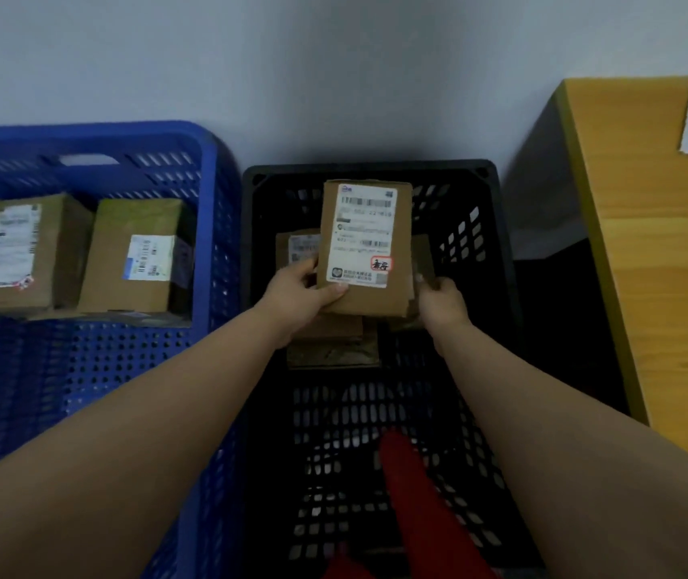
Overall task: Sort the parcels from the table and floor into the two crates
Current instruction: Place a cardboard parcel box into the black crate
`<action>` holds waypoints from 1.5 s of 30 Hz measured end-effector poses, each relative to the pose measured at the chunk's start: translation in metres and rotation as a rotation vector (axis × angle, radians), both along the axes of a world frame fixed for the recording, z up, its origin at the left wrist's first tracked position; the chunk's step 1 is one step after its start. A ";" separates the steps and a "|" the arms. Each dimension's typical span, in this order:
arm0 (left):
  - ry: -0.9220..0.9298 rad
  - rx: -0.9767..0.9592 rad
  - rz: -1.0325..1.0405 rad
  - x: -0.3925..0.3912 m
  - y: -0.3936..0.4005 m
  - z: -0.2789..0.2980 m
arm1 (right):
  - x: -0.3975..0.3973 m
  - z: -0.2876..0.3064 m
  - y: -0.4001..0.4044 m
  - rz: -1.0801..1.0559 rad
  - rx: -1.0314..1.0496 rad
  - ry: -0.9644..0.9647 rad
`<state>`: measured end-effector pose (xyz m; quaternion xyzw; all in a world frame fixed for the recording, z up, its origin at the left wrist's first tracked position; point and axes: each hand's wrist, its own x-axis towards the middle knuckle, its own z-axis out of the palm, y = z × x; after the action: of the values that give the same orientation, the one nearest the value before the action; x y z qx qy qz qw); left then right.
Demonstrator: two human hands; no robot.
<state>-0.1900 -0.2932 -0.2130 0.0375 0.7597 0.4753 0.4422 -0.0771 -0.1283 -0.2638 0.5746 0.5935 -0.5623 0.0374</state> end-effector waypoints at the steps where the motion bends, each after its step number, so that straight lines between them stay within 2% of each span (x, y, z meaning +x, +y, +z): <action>1: -0.009 -0.005 0.018 0.000 -0.006 -0.005 | 0.001 -0.010 -0.002 0.005 0.015 -0.026; 5: -0.059 0.051 0.100 -0.006 -0.019 -0.013 | -0.006 -0.036 -0.013 -0.011 -0.020 -0.035; 12: -0.009 0.117 0.089 -0.008 -0.021 -0.017 | -0.015 -0.057 -0.017 -0.126 -0.080 0.033; 16: -0.005 0.118 0.116 -0.003 -0.023 -0.011 | 0.002 -0.035 -0.013 -0.132 0.043 0.076; 20: -0.008 0.131 0.148 0.006 -0.023 0.004 | 0.029 0.001 -0.006 -0.016 0.234 0.071; 25: -0.040 0.189 0.168 0.015 -0.025 0.030 | 0.051 0.044 0.006 -0.008 0.255 0.098; 29: -0.042 0.232 0.280 0.009 -0.027 0.041 | 0.056 0.070 0.017 -0.002 0.260 0.157; 31: 0.018 0.190 0.248 0.008 -0.027 0.040 | 0.057 0.082 0.021 -0.052 0.211 0.257; 33: 0.099 0.068 0.172 0.012 -0.023 0.034 | 0.059 0.093 0.025 -0.112 0.148 0.361; 36: 0.120 -0.032 0.145 0.023 -0.005 0.023 | 0.060 0.105 0.034 -0.129 0.125 0.449; 42: 0.143 -0.054 0.091 0.043 0.047 -0.008 | 0.069 0.104 0.049 -0.049 0.314 0.483; 45: 0.184 -0.077 0.025 0.049 0.065 -0.023 | 0.074 0.096 0.050 -0.054 0.333 0.494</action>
<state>-0.1410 -0.2279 -0.2356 0.0547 0.8152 0.4458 0.3657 -0.0027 -0.0779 -0.1674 0.4344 0.6530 -0.5809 -0.2178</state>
